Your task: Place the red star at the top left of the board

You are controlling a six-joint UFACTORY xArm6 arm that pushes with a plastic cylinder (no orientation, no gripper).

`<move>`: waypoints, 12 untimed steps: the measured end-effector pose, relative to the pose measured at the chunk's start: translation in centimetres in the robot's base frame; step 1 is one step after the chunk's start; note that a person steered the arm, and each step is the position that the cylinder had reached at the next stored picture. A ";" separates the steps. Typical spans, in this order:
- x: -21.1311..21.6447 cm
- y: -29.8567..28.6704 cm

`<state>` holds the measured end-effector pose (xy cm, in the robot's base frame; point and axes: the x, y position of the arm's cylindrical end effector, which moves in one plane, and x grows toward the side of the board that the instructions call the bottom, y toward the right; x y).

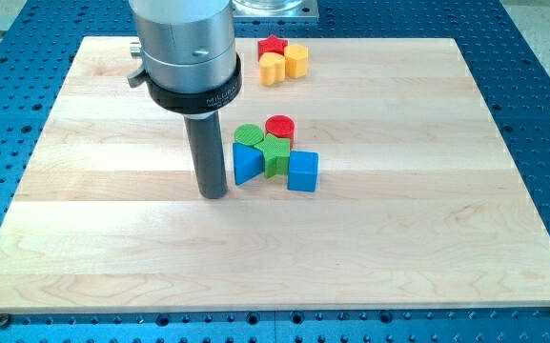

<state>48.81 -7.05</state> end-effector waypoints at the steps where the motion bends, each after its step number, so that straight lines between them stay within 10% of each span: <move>1: -0.3 0.4; 3: -0.6 1.1; 5: -13.7 -2.0; 7: -14.8 13.4; 12: -28.8 14.5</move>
<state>19.97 7.46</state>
